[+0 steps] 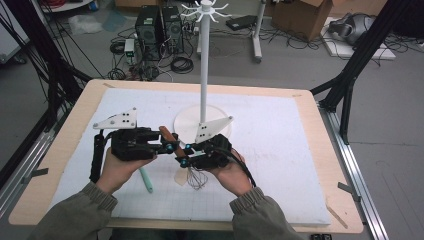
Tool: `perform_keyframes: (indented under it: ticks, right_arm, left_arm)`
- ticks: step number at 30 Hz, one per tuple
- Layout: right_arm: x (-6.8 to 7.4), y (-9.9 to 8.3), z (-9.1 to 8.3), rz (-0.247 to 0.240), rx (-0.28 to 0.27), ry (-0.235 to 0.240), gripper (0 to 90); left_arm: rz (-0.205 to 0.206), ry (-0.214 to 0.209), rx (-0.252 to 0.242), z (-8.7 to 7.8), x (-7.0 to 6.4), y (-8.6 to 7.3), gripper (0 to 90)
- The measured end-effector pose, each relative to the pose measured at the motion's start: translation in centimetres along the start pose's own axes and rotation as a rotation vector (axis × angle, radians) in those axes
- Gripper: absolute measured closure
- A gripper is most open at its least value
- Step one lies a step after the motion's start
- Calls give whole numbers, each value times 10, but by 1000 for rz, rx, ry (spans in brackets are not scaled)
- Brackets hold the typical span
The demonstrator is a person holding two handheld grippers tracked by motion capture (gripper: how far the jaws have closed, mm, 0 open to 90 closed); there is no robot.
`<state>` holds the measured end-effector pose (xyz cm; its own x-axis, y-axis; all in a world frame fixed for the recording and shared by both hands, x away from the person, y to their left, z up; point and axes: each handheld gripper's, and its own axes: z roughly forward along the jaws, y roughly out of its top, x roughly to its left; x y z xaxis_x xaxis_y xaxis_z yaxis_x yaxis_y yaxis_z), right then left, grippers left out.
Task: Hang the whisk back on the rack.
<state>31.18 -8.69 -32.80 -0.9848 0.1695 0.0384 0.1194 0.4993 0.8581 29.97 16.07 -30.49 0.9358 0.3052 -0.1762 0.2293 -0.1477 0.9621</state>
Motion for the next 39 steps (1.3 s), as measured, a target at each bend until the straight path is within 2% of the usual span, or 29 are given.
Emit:
perform_keyframes:
  ticks: [1, 2, 5, 8, 10, 12, 15, 16, 18, 22, 35, 39]
  right_arm:
    - [1, 1, -1, -1, -5, -10, 688]
    - [2, 1, -1, -10, -5, -45, 619]
    - [6, 4, -1, -26, -4, -93, 612]
    - [8, 6, 1, -38, -4, -109, 628]
    - [8, 6, 3, -37, 2, -105, 720]
    - [6, 5, 3, -27, 3, -99, 728]
    - [1, 4, 2, 3, -7, -59, 731]
    - [0, 3, 2, 11, -10, -51, 731]
    - [-3, 2, 1, 29, -17, -43, 731]
    - [-8, -1, -3, 64, -38, -35, 731]
    - [-11, -2, -6, 74, -42, -32, 732]
    - [-13, -3, -9, 88, -56, -34, 732]
  left_arm:
    - [-1, 11, -2, 0, 0, 1, 714]
    - [-6, 23, -6, 0, -1, 1, 715]
    - [-2, 53, -6, 0, -3, 3, 715]
    - [-6, 58, -11, 1, -5, 5, 716]
    - [-2, 62, -12, 2, -6, 5, 715]
    - [6, 66, -7, 2, -6, 5, 714]
    - [14, 70, -8, 1, -5, 5, 698]
    - [21, 77, -8, 0, -5, 5, 659]
    - [34, 89, -5, -2, -5, 4, 607]
    - [43, 104, 6, -4, -4, 3, 558]
    - [59, 161, 23, -16, -2, -4, 483]
    - [50, 176, 23, -20, 0, -8, 465]
